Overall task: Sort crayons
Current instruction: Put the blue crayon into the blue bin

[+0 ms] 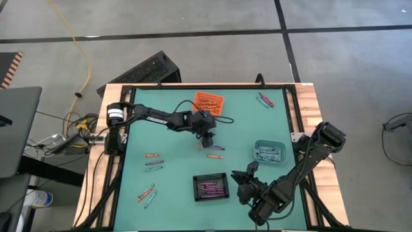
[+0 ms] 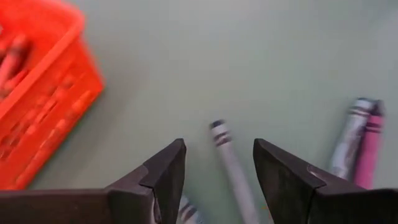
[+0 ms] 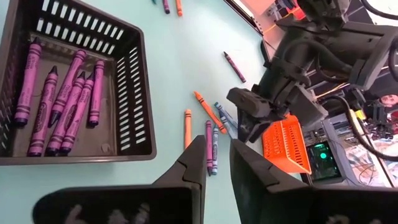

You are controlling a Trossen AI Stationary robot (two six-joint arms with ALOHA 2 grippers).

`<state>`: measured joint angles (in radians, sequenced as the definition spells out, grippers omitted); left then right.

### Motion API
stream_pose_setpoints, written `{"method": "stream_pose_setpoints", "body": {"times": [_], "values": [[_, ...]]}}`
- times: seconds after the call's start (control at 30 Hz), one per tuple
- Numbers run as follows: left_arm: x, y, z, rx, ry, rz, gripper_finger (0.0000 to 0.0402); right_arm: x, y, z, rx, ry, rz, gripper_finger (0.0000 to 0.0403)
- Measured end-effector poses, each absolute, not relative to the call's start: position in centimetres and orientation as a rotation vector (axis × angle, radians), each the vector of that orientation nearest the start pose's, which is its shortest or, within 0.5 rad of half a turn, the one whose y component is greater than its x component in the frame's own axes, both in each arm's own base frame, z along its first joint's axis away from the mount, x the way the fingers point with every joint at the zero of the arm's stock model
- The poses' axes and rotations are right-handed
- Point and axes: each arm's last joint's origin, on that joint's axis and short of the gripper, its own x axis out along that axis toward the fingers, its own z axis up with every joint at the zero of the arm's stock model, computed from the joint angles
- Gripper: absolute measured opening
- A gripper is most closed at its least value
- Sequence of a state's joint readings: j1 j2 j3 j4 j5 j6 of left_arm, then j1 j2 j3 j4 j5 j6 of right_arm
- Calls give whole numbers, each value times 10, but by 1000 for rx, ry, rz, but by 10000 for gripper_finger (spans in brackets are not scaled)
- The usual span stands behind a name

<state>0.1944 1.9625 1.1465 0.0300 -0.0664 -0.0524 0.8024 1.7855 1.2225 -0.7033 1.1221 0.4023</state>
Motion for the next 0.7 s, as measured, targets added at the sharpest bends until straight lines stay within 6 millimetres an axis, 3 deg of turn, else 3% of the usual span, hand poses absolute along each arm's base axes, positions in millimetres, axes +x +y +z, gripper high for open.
{"method": "stream_pose_setpoints", "body": {"times": [0.47,0.7], "values": [[387,73,135,-117,873,264,175,255,226,205,-661,638,-403,70],[382,72,131,-124,937,266,144,255,226,205,-661,638,-403,70]]}}
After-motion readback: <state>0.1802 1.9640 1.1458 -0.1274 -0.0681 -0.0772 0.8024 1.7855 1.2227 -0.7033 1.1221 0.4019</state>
